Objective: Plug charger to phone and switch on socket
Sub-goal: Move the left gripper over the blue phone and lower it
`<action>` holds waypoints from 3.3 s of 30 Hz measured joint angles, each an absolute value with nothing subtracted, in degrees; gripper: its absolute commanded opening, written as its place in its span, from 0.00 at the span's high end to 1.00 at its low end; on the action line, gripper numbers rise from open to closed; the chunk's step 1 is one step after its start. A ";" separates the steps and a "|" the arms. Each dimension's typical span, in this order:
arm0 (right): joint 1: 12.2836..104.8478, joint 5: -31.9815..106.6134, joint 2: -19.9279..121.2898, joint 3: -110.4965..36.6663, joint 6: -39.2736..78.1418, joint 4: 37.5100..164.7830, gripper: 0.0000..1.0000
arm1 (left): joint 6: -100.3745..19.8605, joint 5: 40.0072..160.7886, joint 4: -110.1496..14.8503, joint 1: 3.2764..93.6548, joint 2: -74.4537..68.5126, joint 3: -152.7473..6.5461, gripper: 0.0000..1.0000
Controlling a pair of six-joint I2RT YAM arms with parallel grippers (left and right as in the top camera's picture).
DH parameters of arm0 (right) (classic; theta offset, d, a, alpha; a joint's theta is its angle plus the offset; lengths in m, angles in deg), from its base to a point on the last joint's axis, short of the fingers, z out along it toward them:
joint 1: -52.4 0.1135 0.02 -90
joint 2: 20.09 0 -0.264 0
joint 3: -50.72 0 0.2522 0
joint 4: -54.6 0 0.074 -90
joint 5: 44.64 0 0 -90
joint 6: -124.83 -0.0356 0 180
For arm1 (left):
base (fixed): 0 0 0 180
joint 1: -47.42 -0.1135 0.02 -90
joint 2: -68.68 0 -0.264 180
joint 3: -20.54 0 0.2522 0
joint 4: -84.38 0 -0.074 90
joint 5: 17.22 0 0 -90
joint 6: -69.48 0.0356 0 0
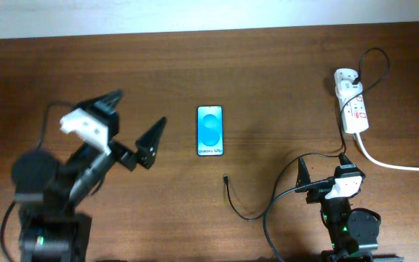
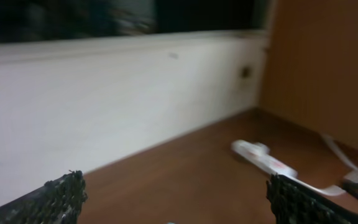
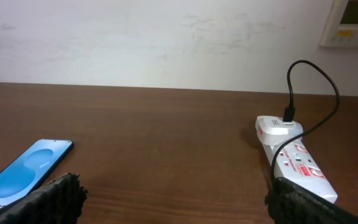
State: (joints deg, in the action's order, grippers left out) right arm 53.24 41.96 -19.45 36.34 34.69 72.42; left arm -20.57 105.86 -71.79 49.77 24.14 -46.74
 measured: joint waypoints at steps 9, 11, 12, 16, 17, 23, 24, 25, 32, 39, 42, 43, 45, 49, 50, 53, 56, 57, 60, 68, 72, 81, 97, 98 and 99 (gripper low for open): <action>53.24 41.94 -19.47 36.34 34.62 72.33 0.02 | -23.35 99.20 -38.02 57.79 -1.23 -69.69 0.01; 53.24 41.96 -19.47 36.34 34.65 72.35 0.02 | -23.13 88.97 -24.14 61.09 -8.64 -80.01 0.01; 53.24 41.94 -19.47 36.34 34.67 72.37 0.02 | -22.48 85.08 -16.97 62.46 -14.17 -86.59 0.01; 53.24 41.96 -19.47 36.34 34.65 72.37 0.02 | -21.56 83.90 -10.98 63.91 -26.43 -93.25 0.01; 53.24 41.96 -19.47 36.34 34.62 72.37 0.02 | -21.56 86.21 -11.03 63.95 -27.46 -93.27 0.01; 53.24 41.96 -19.47 36.34 34.65 72.37 0.02 | -22.87 91.37 -11.12 64.08 -27.77 -93.58 0.01; 53.24 41.96 -19.47 36.34 34.65 72.39 0.02 | -23.37 90.82 -10.70 64.28 -27.77 -93.71 0.01; 53.24 41.96 -19.47 36.34 34.65 72.37 0.02 | -23.74 89.29 -8.95 64.85 -27.77 -94.19 0.01; 53.24 41.96 -19.51 36.34 34.62 72.37 0.02 | -28.29 73.40 10.89 70.16 -39.96 -110.02 0.01; 53.24 41.96 -19.51 36.34 34.62 72.37 0.02 | -30.02 77.08 3.18 70.18 -44.49 -110.19 0.01; 53.24 41.96 -19.51 36.34 34.62 72.37 0.02 | -33.12 79.92 1.01 70.18 -44.49 -110.19 0.01; 53.24 41.96 -19.51 36.34 34.65 72.37 0.02 | -34.74 79.90 1.01 70.18 -44.49 -110.19 0.00; 53.24 41.96 -19.51 36.34 34.65 72.37 0.02 | -38.63 79.87 0.99 70.29 -44.51 -110.19 0.01; 53.24 41.96 -19.51 36.34 34.67 72.37 0.02 | -42.34 78.54 0.40 71.58 -46.37 -110.24 0.01; 53.24 41.96 -19.51 36.34 34.65 72.37 0.02 | -42.87 78.34 0.12 72.15 -47.90 -110.24 0.01; 53.24 41.96 -19.51 36.34 34.65 72.37 0.02 | -43.98 78.15 -1.24 73.55 -50.54 -110.24 0.01; 53.24 41.96 -19.51 36.34 34.62 72.39 0.02 | -44.38 78.13 -1.63 75.99 -52.66 -110.24 0.01; 53.24 41.96 -19.51 36.34 34.65 72.37 0.02 | -44.40 78.13 -1.61 76.50 -53.21 -110.24 0.01; 53.24 41.96 -19.51 36.34 34.62 72.37 0.02 | -44.40 78.13 -1.54 77.72 -53.80 -110.24 0.01; 53.24 41.96 -19.51 36.34 34.62 72.37 0.02 | -47.09 76.99 -1.54 79.23 -53.82 -110.24 0.01; 53.24 41.96 -19.51 36.34 34.65 72.37 0.02 | -49.54 75.90 -0.71 79.23 -57.25 -110.34 0.01; 53.24 41.96 -19.51 36.34 34.65 72.39 0.02 | -50.19 75.72 -1.59 79.23 -58.63 -110.34 0.01; 53.24 41.96 -19.51 36.34 34.65 72.37 0.02 | -53.56 72.03 -6.04 79.34 -62.50 -110.34 0.01; 53.24 41.96 -19.51 36.34 34.65 72.37 0.02 | -53.54 71.33 -6.50 79.34 -62.50 -110.34 0.01; 53.24 41.96 -19.51 36.34 34.67 72.37 0.02 | -53.49 70.80 -7.05 79.34 -62.50 -110.34 0.01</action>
State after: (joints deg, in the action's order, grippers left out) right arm 53.24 41.96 -19.51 36.34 34.67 72.37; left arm -53.49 70.80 -7.05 79.34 -62.50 -110.34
